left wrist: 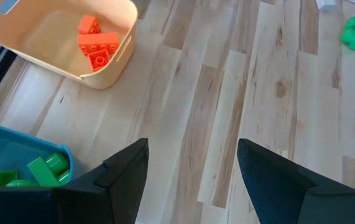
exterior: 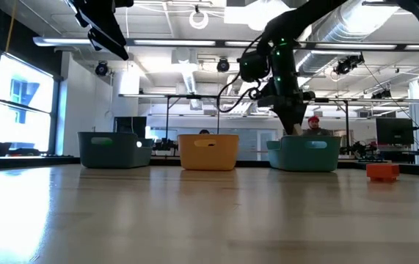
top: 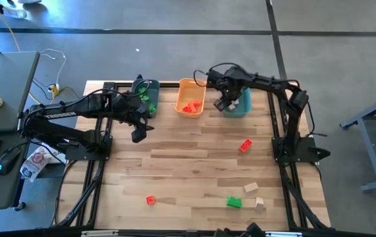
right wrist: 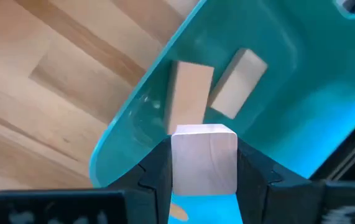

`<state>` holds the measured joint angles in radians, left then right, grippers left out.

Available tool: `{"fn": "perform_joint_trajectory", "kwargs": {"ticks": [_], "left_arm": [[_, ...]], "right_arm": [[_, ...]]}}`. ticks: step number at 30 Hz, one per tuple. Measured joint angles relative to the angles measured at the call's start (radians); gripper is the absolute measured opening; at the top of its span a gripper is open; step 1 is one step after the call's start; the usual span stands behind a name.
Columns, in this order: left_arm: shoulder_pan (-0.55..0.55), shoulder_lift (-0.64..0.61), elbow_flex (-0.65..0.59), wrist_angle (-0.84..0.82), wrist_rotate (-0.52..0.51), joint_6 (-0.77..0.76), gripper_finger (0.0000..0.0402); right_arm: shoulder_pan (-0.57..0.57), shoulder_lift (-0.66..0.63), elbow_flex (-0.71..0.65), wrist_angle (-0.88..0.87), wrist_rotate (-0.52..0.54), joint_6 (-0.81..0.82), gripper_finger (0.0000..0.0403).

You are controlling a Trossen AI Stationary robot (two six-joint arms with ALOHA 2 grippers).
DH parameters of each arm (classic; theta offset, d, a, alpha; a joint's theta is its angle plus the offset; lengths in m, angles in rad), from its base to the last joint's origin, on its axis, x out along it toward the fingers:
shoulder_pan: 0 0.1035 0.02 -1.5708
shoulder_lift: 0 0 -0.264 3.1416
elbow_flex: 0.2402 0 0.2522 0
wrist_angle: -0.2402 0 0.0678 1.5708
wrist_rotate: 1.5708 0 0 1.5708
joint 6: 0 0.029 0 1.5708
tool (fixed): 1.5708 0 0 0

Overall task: Sort & place blocks by color
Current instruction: Put the white block into the green bin

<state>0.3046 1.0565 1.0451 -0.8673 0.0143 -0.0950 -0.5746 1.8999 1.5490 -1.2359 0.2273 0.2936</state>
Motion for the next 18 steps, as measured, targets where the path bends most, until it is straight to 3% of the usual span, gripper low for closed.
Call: {"fn": "perform_joint_trajectory", "kwargs": {"ticks": [7, 13, 18], "left_arm": [[0.0, 0.0, 0.0, 0.0, 0.0, 0.0, 0.0232], [0.0, 0.0, 0.0, 0.0, 0.0, 0.0, 0.0232], [0.0, 0.0, 0.0, 0.0, 0.0, 0.001, 0.0232]], "right_arm": [[-0.056, 0.025, 0.0, 0.001, -0.132, 0.018, 0.0108], [-0.077, 0.062, 0.0, 0.004, -0.111, -0.026, 0.0115], [-0.068, 0.064, 0.0, 0.007, -0.055, -0.041, 0.0148]]}}
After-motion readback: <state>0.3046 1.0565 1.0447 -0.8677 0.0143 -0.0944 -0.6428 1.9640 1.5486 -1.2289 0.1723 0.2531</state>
